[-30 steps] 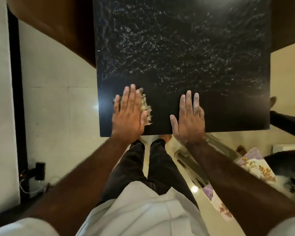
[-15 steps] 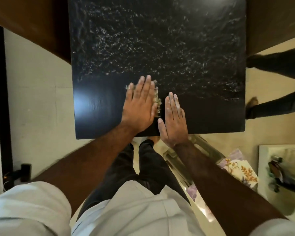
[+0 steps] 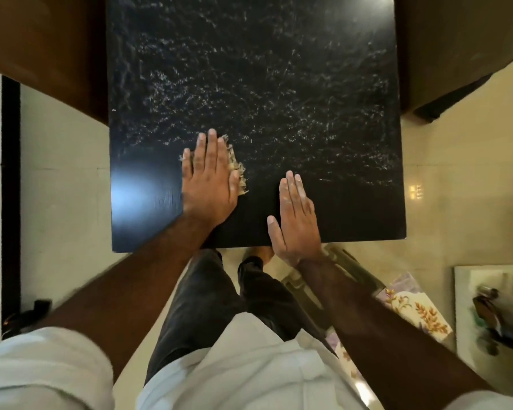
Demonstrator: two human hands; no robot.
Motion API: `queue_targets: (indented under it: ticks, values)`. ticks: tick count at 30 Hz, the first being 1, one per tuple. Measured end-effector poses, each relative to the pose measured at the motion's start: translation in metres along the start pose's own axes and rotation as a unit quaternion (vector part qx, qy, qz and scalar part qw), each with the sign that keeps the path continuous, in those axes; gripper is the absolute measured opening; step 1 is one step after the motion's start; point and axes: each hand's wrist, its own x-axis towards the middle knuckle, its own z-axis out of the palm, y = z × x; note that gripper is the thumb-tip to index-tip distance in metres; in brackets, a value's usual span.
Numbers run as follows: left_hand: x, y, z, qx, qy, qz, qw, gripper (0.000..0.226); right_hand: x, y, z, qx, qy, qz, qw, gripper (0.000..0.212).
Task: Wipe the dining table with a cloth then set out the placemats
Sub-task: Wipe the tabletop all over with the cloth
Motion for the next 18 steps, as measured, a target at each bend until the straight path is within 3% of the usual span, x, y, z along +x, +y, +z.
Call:
queue_targets:
  ticks: [4,7,13,18]
  values:
    - [0.005,0.05,0.008,0.012,-0.007,0.092,0.996,0.078,0.001,0.002,-0.003,0.072,0.015,0.016,0.997,0.08]
    - [0.003,0.058,0.009,0.008,-0.009,0.115,0.993,0.076,0.006,-0.001,-0.007,0.092,0.011,0.04,0.995,0.08]
    - [-0.021,-0.021,-0.003,-0.055,0.02,0.034,0.998,0.075,0.035,-0.034,-0.006,-0.082,0.021,-0.052,0.995,0.08]
    - [-0.03,-0.055,0.009,0.002,-0.015,0.055,0.998,0.076,0.062,-0.068,0.02,-0.123,-0.01,-0.017,0.992,0.081]
